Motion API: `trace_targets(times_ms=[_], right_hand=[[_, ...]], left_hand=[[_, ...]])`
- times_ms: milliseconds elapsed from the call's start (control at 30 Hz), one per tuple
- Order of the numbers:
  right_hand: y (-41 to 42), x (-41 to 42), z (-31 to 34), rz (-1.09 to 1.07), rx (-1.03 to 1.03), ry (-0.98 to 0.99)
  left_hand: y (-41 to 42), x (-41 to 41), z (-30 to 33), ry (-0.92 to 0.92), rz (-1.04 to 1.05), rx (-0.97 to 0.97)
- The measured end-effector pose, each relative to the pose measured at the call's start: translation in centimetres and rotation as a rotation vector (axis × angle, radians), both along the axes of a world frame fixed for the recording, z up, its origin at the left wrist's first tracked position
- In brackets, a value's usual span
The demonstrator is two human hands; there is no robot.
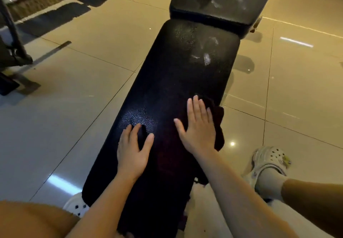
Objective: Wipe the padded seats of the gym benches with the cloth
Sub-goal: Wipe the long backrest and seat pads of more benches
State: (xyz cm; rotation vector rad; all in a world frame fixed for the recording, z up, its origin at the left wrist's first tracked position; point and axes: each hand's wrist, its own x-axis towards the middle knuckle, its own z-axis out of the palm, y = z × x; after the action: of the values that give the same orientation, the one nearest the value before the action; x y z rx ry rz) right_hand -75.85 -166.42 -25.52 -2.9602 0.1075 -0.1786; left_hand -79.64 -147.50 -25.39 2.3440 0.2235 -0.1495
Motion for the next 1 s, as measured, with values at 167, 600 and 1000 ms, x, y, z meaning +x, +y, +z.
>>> trace_targets(times_ms=[167, 600, 1000], right_hand=[[-3.0, 1.1, 0.5, -0.170, 0.331, -0.079], [1.6, -8.6, -3.1, -0.547, 1.136, -0.085], [2.9, -8.1, 0.0, -0.410, 0.902, -0.027]], left_hand=[[-2.1, -2.7, 0.1, -0.069, -0.257, 0.219], [-4.9, -2.5, 0.0, -0.229, -0.101, 0.146], [-8.1, 2.4, 4.4, -0.410, -0.186, -0.176]])
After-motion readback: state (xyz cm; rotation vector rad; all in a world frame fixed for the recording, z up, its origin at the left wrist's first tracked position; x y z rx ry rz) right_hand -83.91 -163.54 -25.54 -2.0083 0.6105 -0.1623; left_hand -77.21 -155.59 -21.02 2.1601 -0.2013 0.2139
